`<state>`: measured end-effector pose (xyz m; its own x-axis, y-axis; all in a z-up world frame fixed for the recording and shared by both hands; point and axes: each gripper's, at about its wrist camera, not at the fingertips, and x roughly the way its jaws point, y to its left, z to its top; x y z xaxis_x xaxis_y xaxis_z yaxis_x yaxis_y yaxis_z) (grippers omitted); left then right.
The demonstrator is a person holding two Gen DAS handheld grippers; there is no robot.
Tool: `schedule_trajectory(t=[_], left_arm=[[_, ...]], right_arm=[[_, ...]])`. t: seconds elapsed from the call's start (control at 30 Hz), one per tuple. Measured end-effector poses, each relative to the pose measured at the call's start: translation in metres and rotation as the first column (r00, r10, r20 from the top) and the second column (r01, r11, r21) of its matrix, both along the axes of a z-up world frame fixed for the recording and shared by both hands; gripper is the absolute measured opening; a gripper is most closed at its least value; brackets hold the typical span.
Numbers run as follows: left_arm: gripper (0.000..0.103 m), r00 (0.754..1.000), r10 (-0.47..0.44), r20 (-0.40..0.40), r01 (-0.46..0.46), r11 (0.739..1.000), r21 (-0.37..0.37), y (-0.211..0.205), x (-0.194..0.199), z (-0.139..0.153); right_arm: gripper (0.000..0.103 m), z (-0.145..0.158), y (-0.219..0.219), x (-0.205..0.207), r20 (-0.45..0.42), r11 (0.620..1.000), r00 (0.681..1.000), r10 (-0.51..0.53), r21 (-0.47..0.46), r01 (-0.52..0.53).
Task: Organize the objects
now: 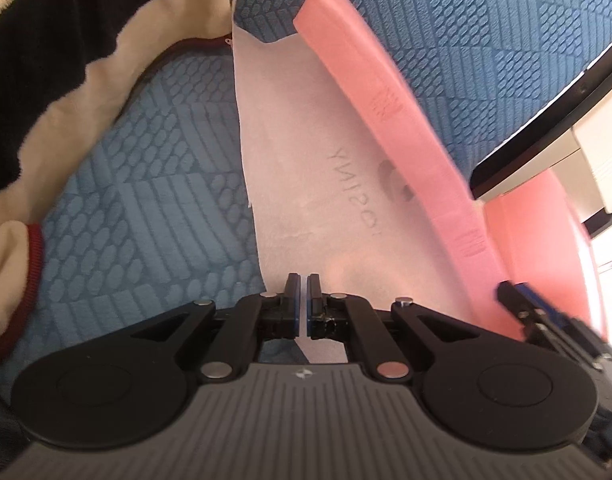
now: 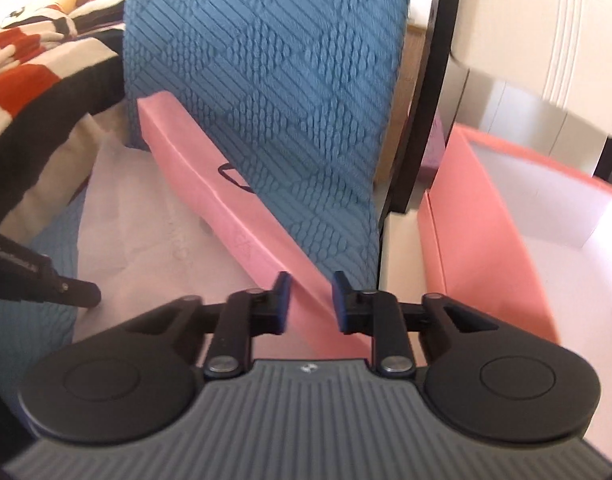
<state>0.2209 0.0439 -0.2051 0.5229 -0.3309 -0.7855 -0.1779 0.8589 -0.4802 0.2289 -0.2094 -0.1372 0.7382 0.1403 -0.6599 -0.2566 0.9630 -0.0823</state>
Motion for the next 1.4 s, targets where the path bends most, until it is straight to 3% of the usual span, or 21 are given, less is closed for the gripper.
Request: schedule_trajectory(t=[0.2,0.4,0.6,0.73,0.77,0.8,0.83,0.9,1.07,1.2,1.27,1.4], left_arm=[[0.002,1.000,-0.001,-0.005,0.001,0.998,-0.061,-0.003,0.009,-0.009],[0.001,0.998,0.054,-0.013,-0.055,0.995,-0.084,-0.006,0.021,-0.014],[0.000,0.994,0.090,0.063,-0.083,0.991,-0.107,0.002,0.017,0.004],[0.000,0.990,0.105,0.099,-0.093,0.989,-0.119,0.010,0.013,0.016],[0.000,0.989,0.111,0.103,-0.097,0.987,-0.130,0.013,0.012,0.018],[0.000,0.988,0.110,0.105,-0.096,0.986,-0.133,0.015,0.011,0.019],[0.000,0.988,0.107,0.108,-0.092,0.987,-0.134,0.018,0.007,0.022],[0.000,0.989,0.105,0.102,-0.091,0.987,-0.134,0.019,0.006,0.021],[0.001,0.997,0.061,0.055,-0.051,0.984,-0.170,0.013,0.008,0.010],[0.001,0.999,0.037,0.026,-0.031,0.983,-0.183,0.008,0.009,0.006],[0.003,0.999,0.028,0.019,-0.024,0.982,-0.188,0.005,0.009,0.003],[0.013,1.000,0.012,-0.015,-0.014,0.981,-0.194,-0.002,0.010,-0.004]], right_arm=[[0.004,-0.002,-0.002,0.013,-0.036,0.998,0.999,-0.006,0.058,0.008],[0.002,0.008,-0.006,0.012,-0.032,0.992,0.999,0.002,0.126,0.002],[0.005,0.016,-0.017,0.010,-0.045,0.975,0.999,0.015,0.223,-0.005],[0.007,0.020,-0.011,-0.001,-0.021,0.976,0.997,0.078,0.205,-0.072],[0.009,0.022,-0.008,-0.005,-0.018,0.975,0.994,0.107,0.196,-0.101],[0.018,0.022,-0.005,-0.009,-0.015,0.975,0.991,0.132,0.182,-0.127],[0.033,0.022,-0.002,-0.014,-0.009,0.974,0.987,0.158,0.164,-0.155],[0.042,0.021,0.003,-0.023,0.020,0.976,0.982,0.189,0.105,-0.190],[0.042,0.012,0.016,-0.031,0.036,0.970,0.972,0.230,-0.093,-0.226],[0.056,0.000,0.023,-0.034,0.016,0.941,0.964,0.265,-0.222,-0.255],[0.057,-0.005,0.026,-0.033,-0.003,0.930,0.962,0.273,-0.255,-0.264],[0.057,-0.018,0.035,-0.033,-0.010,0.888,0.955,0.296,-0.366,-0.279]])
